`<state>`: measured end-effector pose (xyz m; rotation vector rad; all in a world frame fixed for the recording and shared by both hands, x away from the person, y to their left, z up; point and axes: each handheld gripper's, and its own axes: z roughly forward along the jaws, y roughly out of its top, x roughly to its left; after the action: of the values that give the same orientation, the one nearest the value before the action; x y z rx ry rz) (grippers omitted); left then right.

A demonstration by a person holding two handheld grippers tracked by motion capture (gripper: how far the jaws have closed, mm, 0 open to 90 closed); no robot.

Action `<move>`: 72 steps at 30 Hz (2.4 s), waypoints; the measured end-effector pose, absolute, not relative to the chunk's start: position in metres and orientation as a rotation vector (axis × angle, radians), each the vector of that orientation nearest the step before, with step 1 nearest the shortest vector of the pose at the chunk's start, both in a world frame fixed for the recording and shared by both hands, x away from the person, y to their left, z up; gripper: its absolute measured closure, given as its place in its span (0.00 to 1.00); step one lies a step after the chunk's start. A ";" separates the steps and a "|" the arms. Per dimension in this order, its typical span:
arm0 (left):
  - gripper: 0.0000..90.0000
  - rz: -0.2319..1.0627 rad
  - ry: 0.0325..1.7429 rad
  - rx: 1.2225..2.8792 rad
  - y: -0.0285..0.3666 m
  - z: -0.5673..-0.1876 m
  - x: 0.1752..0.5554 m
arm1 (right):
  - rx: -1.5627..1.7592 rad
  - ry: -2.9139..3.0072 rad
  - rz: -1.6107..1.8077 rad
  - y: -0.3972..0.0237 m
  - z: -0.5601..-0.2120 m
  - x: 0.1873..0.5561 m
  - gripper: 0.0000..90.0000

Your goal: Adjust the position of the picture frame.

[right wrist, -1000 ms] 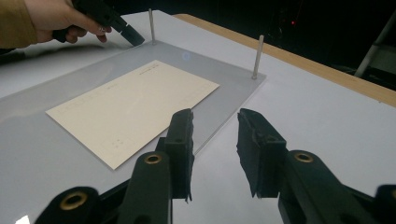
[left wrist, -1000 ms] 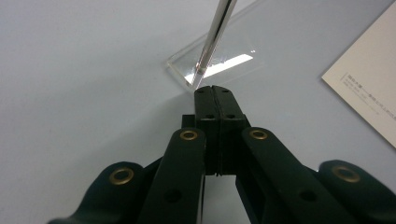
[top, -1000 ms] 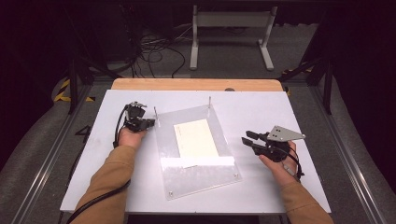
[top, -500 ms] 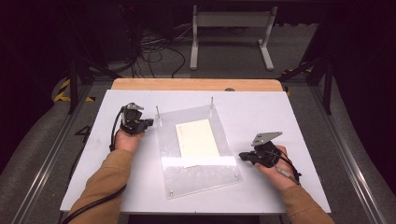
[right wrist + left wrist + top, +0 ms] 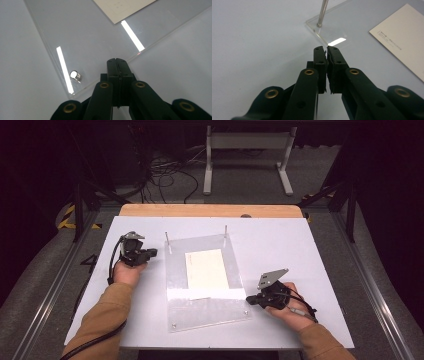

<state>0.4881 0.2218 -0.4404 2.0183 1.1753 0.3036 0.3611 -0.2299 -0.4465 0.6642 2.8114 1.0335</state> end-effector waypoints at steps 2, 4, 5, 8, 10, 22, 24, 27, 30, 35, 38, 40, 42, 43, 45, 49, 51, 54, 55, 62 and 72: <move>0.88 0.315 1.182 2.013 0.221 -0.439 0.491 | 0.628 2.824 1.032 -0.223 -0.447 0.359 1.00; 0.82 0.307 1.198 1.985 0.217 -0.440 0.494 | 0.599 2.839 1.040 -0.216 -0.447 0.357 1.00; 0.77 0.302 1.196 1.981 0.216 -0.440 0.497 | 0.587 2.843 1.045 -0.213 -0.447 0.356 1.00; 0.70 0.311 1.202 1.962 0.214 -0.441 0.501 | 0.557 2.839 1.044 -0.204 -0.448 0.352 1.00; 0.64 0.334 1.207 1.927 0.212 -0.442 0.509 | 0.527 2.830 1.022 -0.199 -0.447 0.349 1.00; 0.50 0.449 1.153 1.921 0.188 -0.448 0.536 | 0.627 2.668 1.195 -0.220 -0.431 0.350 0.96; 0.60 0.483 1.152 1.939 0.186 -0.448 0.539 | 0.630 2.660 1.213 -0.223 -0.431 0.351 0.96; 0.85 0.497 1.124 1.987 0.182 -0.447 0.542 | 0.628 2.664 1.221 -0.226 -0.432 0.350 0.96; 0.94 0.491 1.130 1.994 0.182 -0.445 0.543 | 0.628 2.658 1.238 -0.228 -0.431 0.351 0.96; 0.94 0.506 1.109 2.013 0.177 -0.442 0.539 | 0.646 2.631 1.261 -0.236 -0.428 0.352 0.97; 0.94 0.495 1.082 2.023 0.172 -0.442 0.534 | 0.668 2.611 1.275 -0.242 -0.425 0.353 0.98; 0.94 0.495 1.061 2.026 0.166 -0.442 0.530 | 0.678 2.604 1.282 -0.244 -0.424 0.353 0.98; 0.94 0.502 1.036 2.032 0.160 -0.442 0.527 | 0.687 2.597 1.285 -0.246 -0.424 0.353 0.98; 0.94 0.490 1.031 2.037 0.157 -0.441 0.525 | 0.687 2.595 1.289 -0.246 -0.423 0.353 0.98; 0.94 0.480 1.010 2.053 0.148 -0.439 0.523 | 0.686 2.589 1.291 -0.246 -0.422 0.352 0.98; 0.94 0.466 0.975 2.062 0.137 -0.436 0.519 | 0.692 2.571 1.303 -0.250 -0.420 0.352 0.98; 0.94 0.463 0.960 2.070 0.133 -0.435 0.517 | 0.699 2.562 1.312 -0.253 -0.419 0.352 0.98; 0.94 0.452 0.968 2.075 0.129 -0.437 0.516 | 0.709 2.556 1.320 -0.256 -0.419 0.353 0.98; 0.94 0.452 0.968 2.075 0.129 -0.437 0.516 | 0.718 2.555 1.331 -0.257 -0.419 0.353 0.98; 0.94 0.444 0.961 2.076 0.131 -0.440 0.510 | 0.710 2.561 1.331 -0.254 -0.420 0.353 0.98; 0.94 0.430 0.934 2.079 0.124 -0.442 0.505 | 0.708 2.562 1.337 -0.253 -0.420 0.353 0.97</move>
<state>0.5050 0.1245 -0.4421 2.0788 0.9343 0.4296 0.3533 -0.2534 -0.4199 0.7082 2.5623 1.3370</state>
